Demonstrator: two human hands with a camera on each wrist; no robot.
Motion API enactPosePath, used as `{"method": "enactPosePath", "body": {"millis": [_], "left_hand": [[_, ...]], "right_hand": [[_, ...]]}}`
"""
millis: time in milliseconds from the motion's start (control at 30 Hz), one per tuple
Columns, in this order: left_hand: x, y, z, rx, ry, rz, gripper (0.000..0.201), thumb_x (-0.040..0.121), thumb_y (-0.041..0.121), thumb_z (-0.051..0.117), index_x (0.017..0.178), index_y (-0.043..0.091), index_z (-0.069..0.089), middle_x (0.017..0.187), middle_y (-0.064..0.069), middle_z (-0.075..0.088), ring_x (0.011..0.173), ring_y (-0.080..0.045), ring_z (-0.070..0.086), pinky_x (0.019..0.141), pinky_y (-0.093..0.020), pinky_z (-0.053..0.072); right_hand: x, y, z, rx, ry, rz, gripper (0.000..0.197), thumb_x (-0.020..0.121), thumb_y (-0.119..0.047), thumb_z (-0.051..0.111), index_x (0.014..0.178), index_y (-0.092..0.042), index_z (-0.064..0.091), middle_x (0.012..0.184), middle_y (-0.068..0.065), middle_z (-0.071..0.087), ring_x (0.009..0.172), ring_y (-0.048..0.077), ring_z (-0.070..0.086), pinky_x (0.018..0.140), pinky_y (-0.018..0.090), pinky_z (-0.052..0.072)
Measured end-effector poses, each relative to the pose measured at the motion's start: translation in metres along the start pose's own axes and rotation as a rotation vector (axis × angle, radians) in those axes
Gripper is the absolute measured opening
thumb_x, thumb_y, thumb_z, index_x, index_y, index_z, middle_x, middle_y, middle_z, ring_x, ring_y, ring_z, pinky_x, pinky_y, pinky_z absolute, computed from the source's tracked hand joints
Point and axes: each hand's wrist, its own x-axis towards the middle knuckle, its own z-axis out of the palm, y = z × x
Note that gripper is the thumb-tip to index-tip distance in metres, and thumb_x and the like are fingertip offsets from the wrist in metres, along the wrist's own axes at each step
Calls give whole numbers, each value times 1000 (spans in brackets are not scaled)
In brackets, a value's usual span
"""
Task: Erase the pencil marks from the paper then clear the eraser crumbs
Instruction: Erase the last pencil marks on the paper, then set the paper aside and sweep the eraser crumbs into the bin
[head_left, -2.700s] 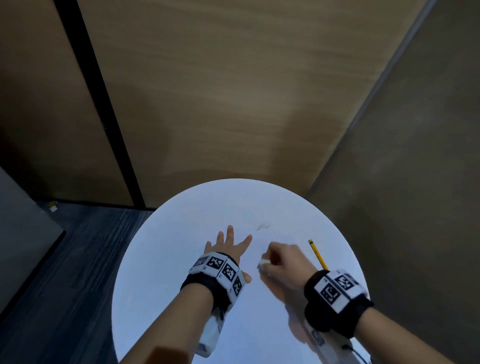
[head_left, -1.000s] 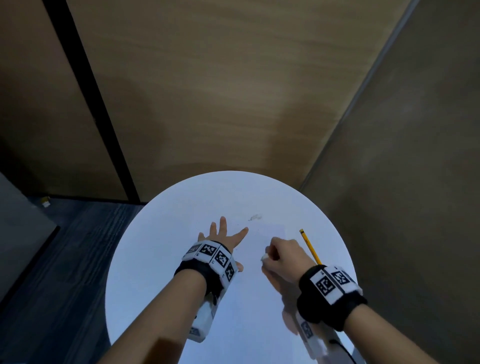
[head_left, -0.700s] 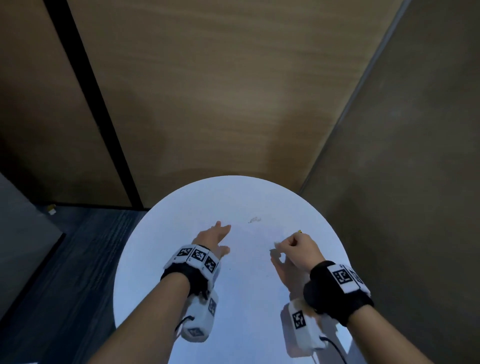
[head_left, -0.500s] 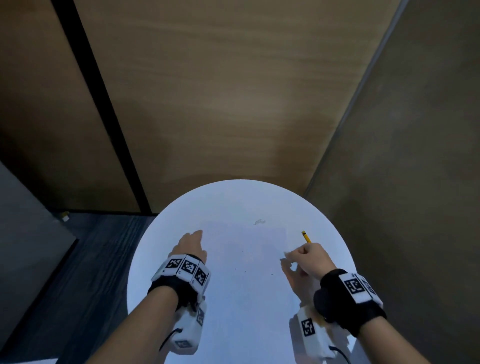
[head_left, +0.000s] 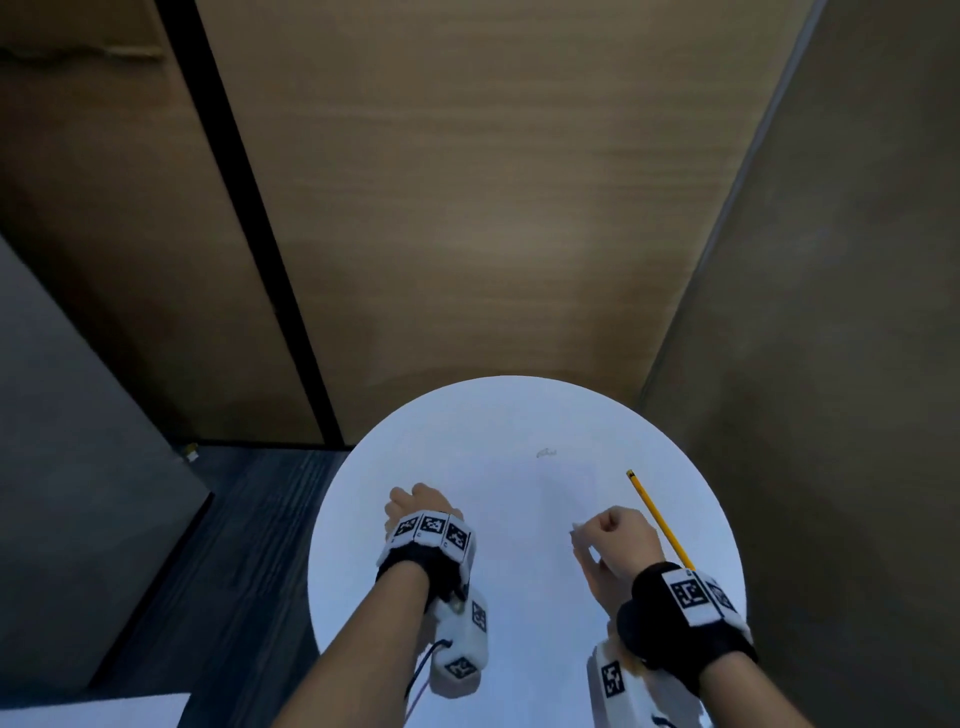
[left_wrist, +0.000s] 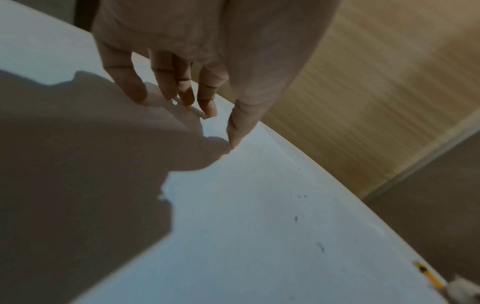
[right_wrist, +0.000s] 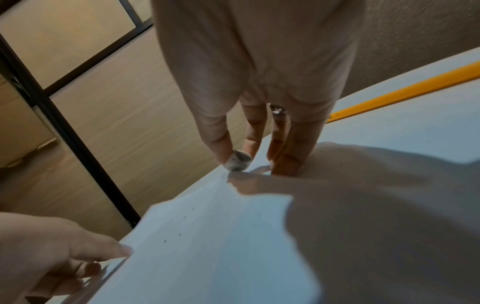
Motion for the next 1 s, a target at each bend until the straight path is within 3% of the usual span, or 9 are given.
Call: {"method": "enactPosePath", "body": {"millis": [233, 333, 400, 500, 600, 700, 800, 900, 1000], "left_hand": [[-4, 6, -25, -260, -46, 126, 38, 94, 13, 51, 130, 1, 43, 120, -11, 57, 115, -30, 55, 89, -30, 42], [-6, 8, -40, -329, 29, 242, 9, 93, 13, 52, 85, 10, 55, 87, -10, 57, 87, -31, 52, 71, -25, 38], [-7, 14, -52, -329, 62, 302, 18, 89, 10, 51, 72, 12, 46, 76, -11, 50, 74, -26, 44, 63, -25, 32], [-18, 25, -70, -311, 122, 416, 14, 87, 8, 49, 89, 4, 62, 92, -23, 62, 88, -40, 55, 71, -33, 44], [-31, 30, -90, -258, 171, 560, 14, 90, 7, 50, 91, 9, 63, 96, -19, 64, 95, -34, 57, 79, -29, 45], [-40, 34, -109, -258, 202, 651, 27, 89, 1, 47, 97, 17, 68, 100, -3, 70, 101, -22, 63, 90, -29, 49], [-48, 39, -125, -166, 233, 703, 35, 91, 3, 45, 113, 21, 66, 114, -5, 68, 112, -27, 60, 94, -37, 48], [-56, 46, -136, -94, 249, 770, 39, 91, 2, 45, 122, 18, 62, 117, -7, 67, 114, -25, 59, 95, -35, 47], [-67, 55, -143, -64, 159, 840, 45, 88, -5, 44, 126, 11, 60, 117, -6, 67, 111, -15, 61, 95, -23, 45]], "right_hand": [[-6, -7, 1, 99, -69, -1, 20, 87, -16, 62, 70, -12, 52, 74, 5, 57, 75, 21, 56, 66, 31, 48], [-11, -11, -2, 376, -2, -12, 24, 86, -18, 66, 68, -10, 53, 67, 6, 56, 72, 25, 56, 65, 35, 51], [-19, -21, -1, 733, -77, 11, 16, 86, -15, 66, 78, -2, 61, 71, 10, 60, 70, 26, 57, 58, 30, 50], [-31, -46, 2, 1093, -216, -6, 13, 86, -12, 64, 89, 1, 64, 80, 13, 67, 72, 27, 61, 59, 32, 52], [-32, -68, 3, 1234, -187, -72, 6, 89, -4, 57, 88, -1, 62, 73, 10, 67, 65, 15, 63, 57, 21, 56], [-30, -76, -1, 1121, -214, -180, 9, 90, -2, 54, 84, -4, 60, 69, 9, 59, 54, 11, 59, 55, 21, 51], [-35, -76, -12, 844, -358, -275, 13, 88, 3, 55, 84, -3, 65, 70, 10, 59, 55, 9, 59, 58, 20, 51], [-48, -85, -27, 472, -521, -410, 12, 84, -2, 64, 80, -11, 71, 73, 2, 69, 68, 6, 63, 69, 18, 51], [-53, -95, -35, 349, -500, -498, 17, 81, -5, 69, 74, -20, 74, 85, 3, 69, 81, 8, 60, 78, 22, 48]]}}
